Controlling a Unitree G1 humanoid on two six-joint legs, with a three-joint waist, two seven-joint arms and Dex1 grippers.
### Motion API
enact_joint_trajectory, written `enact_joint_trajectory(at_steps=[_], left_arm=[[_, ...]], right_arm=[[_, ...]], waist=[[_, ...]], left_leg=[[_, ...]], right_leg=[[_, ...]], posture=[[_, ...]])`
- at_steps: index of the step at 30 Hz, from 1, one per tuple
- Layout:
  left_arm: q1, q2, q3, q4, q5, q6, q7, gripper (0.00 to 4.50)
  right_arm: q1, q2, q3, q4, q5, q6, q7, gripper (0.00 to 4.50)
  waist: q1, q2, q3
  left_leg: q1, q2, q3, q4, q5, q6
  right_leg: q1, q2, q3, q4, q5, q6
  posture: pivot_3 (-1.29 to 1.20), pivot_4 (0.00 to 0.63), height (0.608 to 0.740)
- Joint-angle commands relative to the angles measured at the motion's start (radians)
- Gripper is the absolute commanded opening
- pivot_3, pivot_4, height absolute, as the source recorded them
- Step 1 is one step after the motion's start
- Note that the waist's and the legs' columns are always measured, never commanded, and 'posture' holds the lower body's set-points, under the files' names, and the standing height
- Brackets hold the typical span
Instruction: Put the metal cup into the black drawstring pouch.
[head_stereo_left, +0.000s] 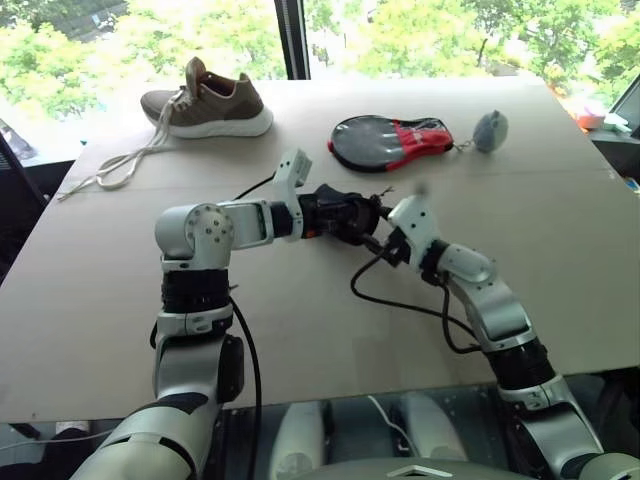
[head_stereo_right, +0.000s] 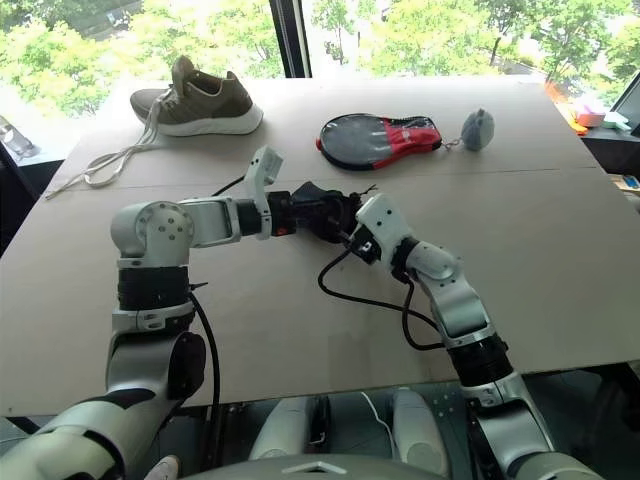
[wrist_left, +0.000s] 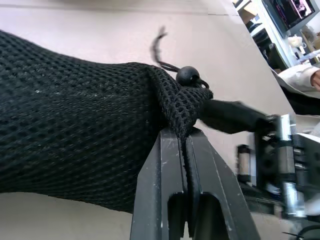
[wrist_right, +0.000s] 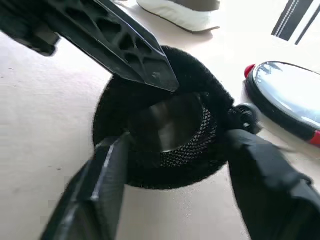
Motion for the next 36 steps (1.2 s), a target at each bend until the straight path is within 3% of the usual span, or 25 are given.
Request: enact_joint_trajectory(at_steps=[1,5,10,17,23,28,34,36], left_arm=[[-0.020,0.014,-0.009,0.004,-0.004,-0.082,-0.056,0.00],[-0.030,0.050,-0.009,0.015,-0.005,-0.123,-0.108,0.00],[-0.005,0.130,-0.044,-0.025,-0.011,-0.150,-0.198,0.00],[0.056,0.276,-0.084,-0.089,-0.020,-0.165,-0.332,0.00],[0.098,0.332,-0.087,-0.114,-0.028,-0.170,-0.363,0.00],[0.113,0.351,-0.072,-0.138,-0.037,-0.165,-0.356,0.00],[0.129,0.348,-0.066,-0.144,-0.039,-0.172,-0.343,0.00],[0.136,0.340,-0.066,-0.154,-0.041,-0.177,-0.338,0.00]], right_arm=[[0.028,-0.018,-0.009,-0.126,0.026,0.070,-0.002,4.14],[0.030,-0.089,-0.005,-0.127,-0.055,0.065,-0.038,4.14],[-0.031,-0.101,0.046,0.067,-0.122,-0.083,-0.068,4.34],[-0.125,0.056,0.062,0.368,-0.147,-0.316,-0.196,4.34],[-0.251,0.211,0.033,0.714,-0.164,-0.524,-0.370,4.34],[-0.289,0.219,0.020,0.804,-0.179,-0.597,-0.426,2.78],[-0.219,0.157,0.009,0.682,-0.197,-0.595,-0.417,0.02],[-0.190,0.134,0.011,0.620,-0.202,-0.573,-0.399,0.02]], waist=[[0.001,0.000,0.000],[-0.001,0.000,0.000],[-0.005,-0.001,0.001],[-0.009,-0.002,0.003],[-0.006,-0.003,0.004],[-0.005,-0.004,0.004],[-0.008,-0.004,0.004],[-0.008,-0.004,0.004]], left_leg=[[0.000,0.000,0.000,0.000,0.000,0.000],[-0.001,0.000,0.000,0.000,0.000,0.000],[0.000,0.000,0.000,0.000,0.000,0.000],[-0.001,0.002,0.001,0.000,0.000,0.000],[-0.001,0.002,0.001,0.000,0.000,0.000],[-0.001,0.005,0.001,0.000,0.000,0.000],[-0.001,0.006,0.001,0.000,0.000,0.000],[-0.001,0.006,0.002,0.000,0.000,0.000]], right_leg=[[0.000,0.000,0.000,0.000,0.000,0.000],[0.000,0.001,0.001,0.000,0.000,0.000],[0.000,0.002,0.001,-0.001,0.000,0.000],[-0.001,0.003,0.002,-0.002,0.000,0.000],[-0.001,0.002,0.001,-0.002,0.000,0.000],[-0.001,0.001,0.001,-0.002,0.000,0.000],[-0.001,0.002,0.001,-0.002,0.000,0.000],[-0.001,0.002,0.001,-0.002,0.000,0.000]], posture=[[0.00,0.150,0.740],[0.00,0.150,0.740],[0.00,0.150,0.740],[0.00,0.150,0.740],[0.00,0.150,0.740],[0.00,0.150,0.740],[0.00,0.150,0.740],[0.00,0.150,0.740]])
